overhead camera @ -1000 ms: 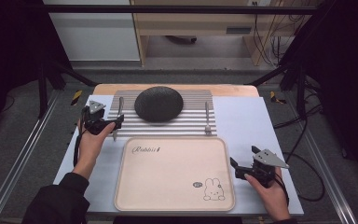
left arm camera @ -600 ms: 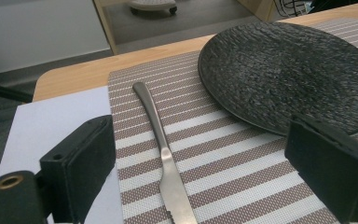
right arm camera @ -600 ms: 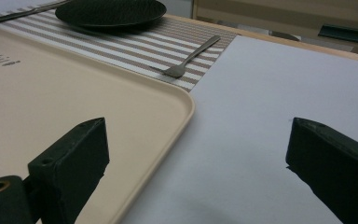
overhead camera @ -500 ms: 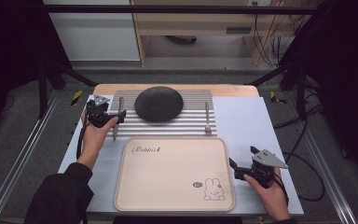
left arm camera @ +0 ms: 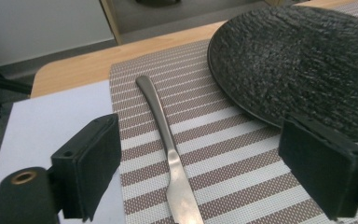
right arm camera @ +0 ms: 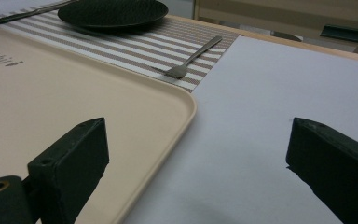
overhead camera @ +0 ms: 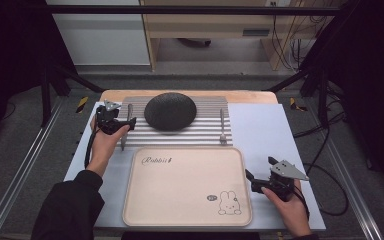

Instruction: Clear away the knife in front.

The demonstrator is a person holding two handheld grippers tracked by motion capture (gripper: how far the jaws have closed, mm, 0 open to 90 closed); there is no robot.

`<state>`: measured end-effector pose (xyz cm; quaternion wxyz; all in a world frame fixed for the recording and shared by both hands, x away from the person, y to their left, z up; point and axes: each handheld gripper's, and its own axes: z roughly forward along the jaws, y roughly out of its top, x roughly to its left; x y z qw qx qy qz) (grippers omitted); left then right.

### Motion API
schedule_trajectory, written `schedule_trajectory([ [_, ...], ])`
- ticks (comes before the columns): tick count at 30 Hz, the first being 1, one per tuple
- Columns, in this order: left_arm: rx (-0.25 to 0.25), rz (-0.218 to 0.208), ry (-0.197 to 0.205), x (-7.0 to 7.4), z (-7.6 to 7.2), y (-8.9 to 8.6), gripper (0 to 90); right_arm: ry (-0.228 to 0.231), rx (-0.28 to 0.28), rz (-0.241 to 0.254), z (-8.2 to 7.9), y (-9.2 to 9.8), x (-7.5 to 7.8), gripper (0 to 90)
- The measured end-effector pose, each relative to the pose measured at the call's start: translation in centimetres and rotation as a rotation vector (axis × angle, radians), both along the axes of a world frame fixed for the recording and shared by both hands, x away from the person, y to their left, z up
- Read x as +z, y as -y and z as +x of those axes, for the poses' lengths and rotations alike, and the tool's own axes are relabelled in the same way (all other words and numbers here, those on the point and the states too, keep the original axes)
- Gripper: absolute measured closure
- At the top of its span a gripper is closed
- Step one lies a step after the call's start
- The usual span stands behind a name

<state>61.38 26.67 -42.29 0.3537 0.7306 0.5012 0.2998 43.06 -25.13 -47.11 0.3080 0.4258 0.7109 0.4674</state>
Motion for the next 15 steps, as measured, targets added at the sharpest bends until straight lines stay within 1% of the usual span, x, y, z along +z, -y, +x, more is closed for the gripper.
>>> schedule_trajectory([
  [1,0.004,0.003,-0.010,-0.3,0.2,0.0,14.3,0.000,0.000,0.000,0.0,0.0,0.0,6.0],
  [4,0.006,0.014,-0.013,-0.6,0.5,-0.1,15.7,0.000,-0.001,0.003,0.0,0.0,0.0,6.0],
  [7,0.019,-0.007,-0.024,-1.1,1.0,-0.5,17.7,0.000,0.000,0.003,0.0,0.1,0.0,6.0],
  [10,0.023,0.006,-0.036,-1.7,1.5,-0.5,19.9,-0.001,0.000,0.001,0.0,0.0,0.0,6.0],
  [15,0.019,0.016,-0.039,-2.3,2.0,-0.3,22.6,-0.001,-0.001,-0.005,0.0,0.1,-0.1,6.0],
])
